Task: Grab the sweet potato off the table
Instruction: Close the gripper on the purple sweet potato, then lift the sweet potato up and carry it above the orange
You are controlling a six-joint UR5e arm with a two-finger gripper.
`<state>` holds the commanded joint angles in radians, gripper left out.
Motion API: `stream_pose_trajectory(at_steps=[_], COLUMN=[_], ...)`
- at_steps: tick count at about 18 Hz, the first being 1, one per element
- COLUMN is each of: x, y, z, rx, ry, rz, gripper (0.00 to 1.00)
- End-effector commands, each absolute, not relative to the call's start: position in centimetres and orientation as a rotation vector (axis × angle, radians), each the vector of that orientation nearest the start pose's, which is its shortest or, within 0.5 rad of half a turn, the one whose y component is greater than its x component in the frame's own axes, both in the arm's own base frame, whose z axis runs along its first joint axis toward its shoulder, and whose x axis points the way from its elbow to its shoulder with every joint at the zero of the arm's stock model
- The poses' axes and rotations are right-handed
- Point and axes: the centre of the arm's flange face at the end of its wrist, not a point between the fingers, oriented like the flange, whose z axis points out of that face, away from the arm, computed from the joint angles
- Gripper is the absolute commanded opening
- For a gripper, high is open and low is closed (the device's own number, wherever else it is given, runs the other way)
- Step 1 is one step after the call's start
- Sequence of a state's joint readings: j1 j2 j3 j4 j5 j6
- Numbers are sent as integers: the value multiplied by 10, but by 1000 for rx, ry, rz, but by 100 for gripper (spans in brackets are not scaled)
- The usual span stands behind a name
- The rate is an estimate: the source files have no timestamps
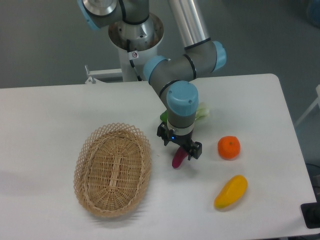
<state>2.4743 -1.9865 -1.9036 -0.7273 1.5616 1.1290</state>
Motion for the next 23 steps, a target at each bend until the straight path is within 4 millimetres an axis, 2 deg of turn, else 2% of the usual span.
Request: stream_pose_trajectory(at_steps=[4, 7, 8, 10, 11, 13, 15, 20, 23], x=[-360, -363, -364, -365, -365, -366, -366, -370, -380], y=[450, 452, 451, 452, 453, 453, 453, 456, 463], z=[184, 187, 186, 189, 189, 189, 191, 201, 226], rx=[-3111, -3107, -3108, -3103, -3102, -3101, -3098, -3086, -3048], ry=[352, 351, 349, 348, 348, 348, 348, 346, 345], rz=[134, 147, 145, 157, 159, 161, 167, 193, 255], gripper=[100, 100, 93, 51, 38, 24, 18, 16, 16])
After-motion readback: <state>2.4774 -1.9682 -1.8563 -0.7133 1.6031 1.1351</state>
